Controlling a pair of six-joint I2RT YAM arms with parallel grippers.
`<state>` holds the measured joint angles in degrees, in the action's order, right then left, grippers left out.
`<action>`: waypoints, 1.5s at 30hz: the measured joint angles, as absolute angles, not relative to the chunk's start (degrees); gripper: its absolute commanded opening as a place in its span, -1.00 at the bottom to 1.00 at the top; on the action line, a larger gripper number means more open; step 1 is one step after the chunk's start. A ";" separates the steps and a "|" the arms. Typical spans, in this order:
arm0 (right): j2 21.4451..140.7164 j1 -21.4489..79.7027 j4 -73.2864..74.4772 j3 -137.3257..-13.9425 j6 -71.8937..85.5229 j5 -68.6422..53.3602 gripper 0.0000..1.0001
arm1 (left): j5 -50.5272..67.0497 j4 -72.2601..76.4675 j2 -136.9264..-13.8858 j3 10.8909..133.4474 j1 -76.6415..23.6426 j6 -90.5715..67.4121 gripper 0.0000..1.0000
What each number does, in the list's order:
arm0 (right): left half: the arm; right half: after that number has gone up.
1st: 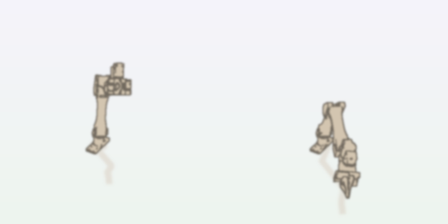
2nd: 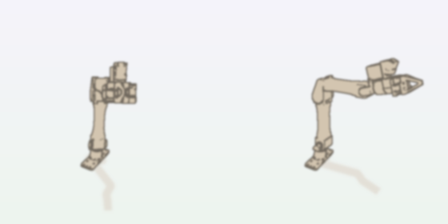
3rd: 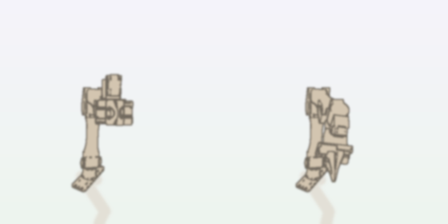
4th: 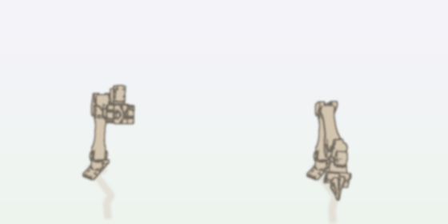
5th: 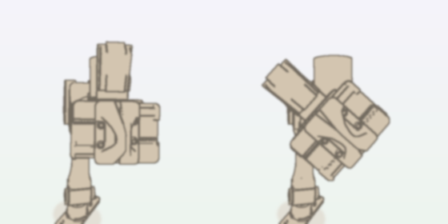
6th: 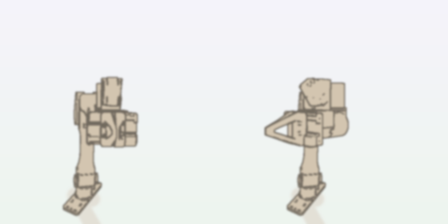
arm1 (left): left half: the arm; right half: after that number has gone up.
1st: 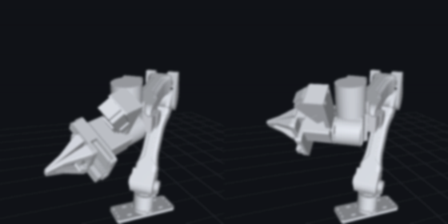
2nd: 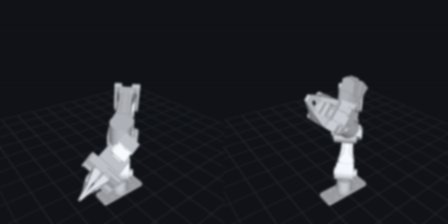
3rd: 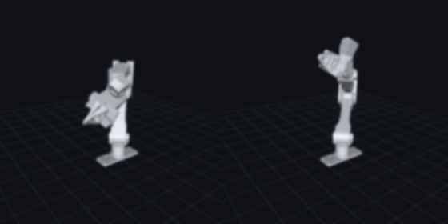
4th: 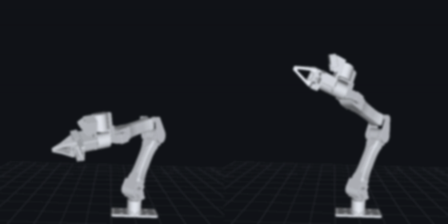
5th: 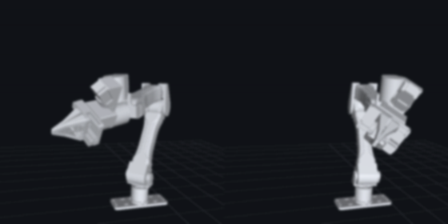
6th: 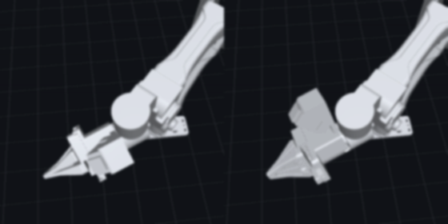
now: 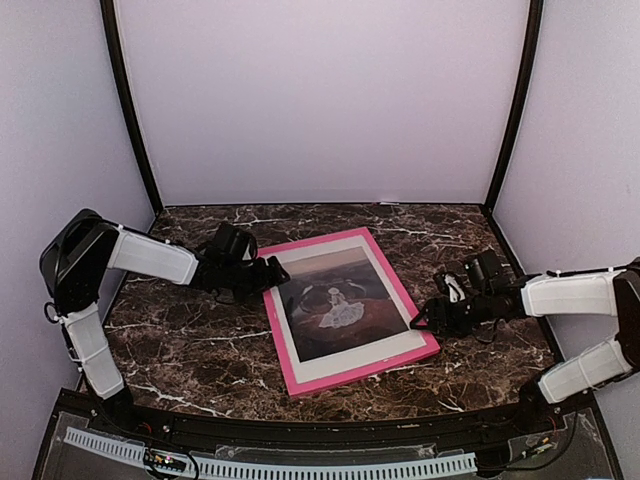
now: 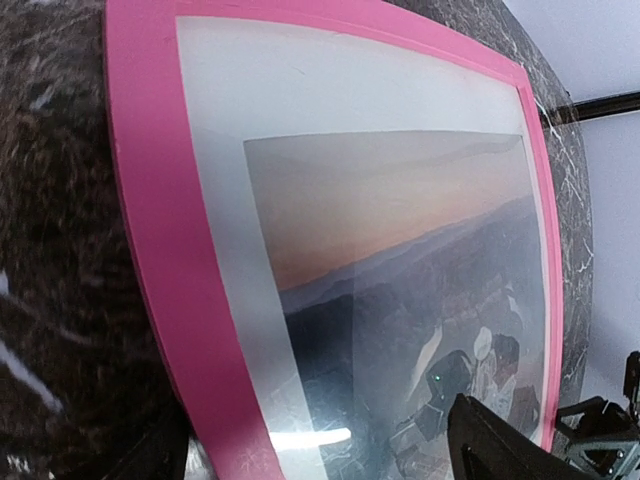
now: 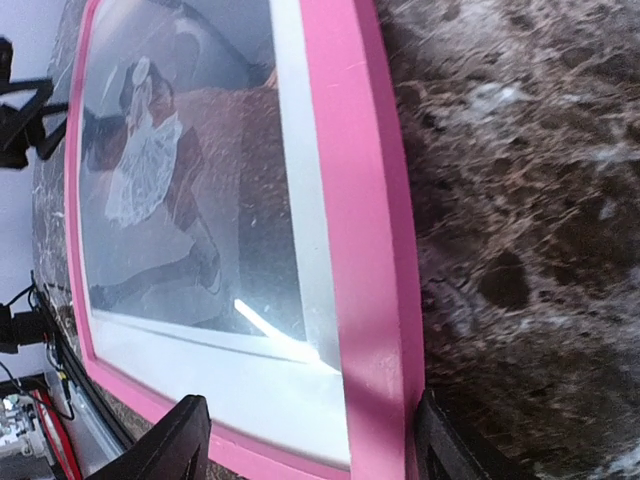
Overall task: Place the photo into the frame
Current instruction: Rotate the photo frame at the center of the board, then reset both arms
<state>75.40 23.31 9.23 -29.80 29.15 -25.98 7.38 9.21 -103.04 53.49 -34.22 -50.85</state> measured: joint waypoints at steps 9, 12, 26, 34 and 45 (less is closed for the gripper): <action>76.20 30.46 10.90 -30.79 27.59 -30.76 0.49 | 10.24 3.16 -111.68 67.37 -29.23 -40.80 0.97; 74.81 30.76 14.63 -33.93 25.76 -27.77 0.56 | 7.38 0.97 -110.98 68.12 -28.75 -36.84 0.98; 66.67 30.28 23.27 -47.24 17.87 6.11 0.97 | -15.62 -4.05 -78.81 57.04 -28.64 -18.48 0.98; 59.79 26.92 22.24 -48.05 15.05 17.87 0.97 | -17.91 -0.75 -57.21 44.84 -28.60 -13.91 0.98; 55.07 26.33 17.82 -47.18 12.71 22.17 0.97 | -17.63 0.05 -49.47 36.60 -28.60 -10.74 0.98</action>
<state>55.07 26.33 17.82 -47.18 12.71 22.17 -17.63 0.05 -49.47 36.60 -28.60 -10.74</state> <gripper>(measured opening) 0.986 0.989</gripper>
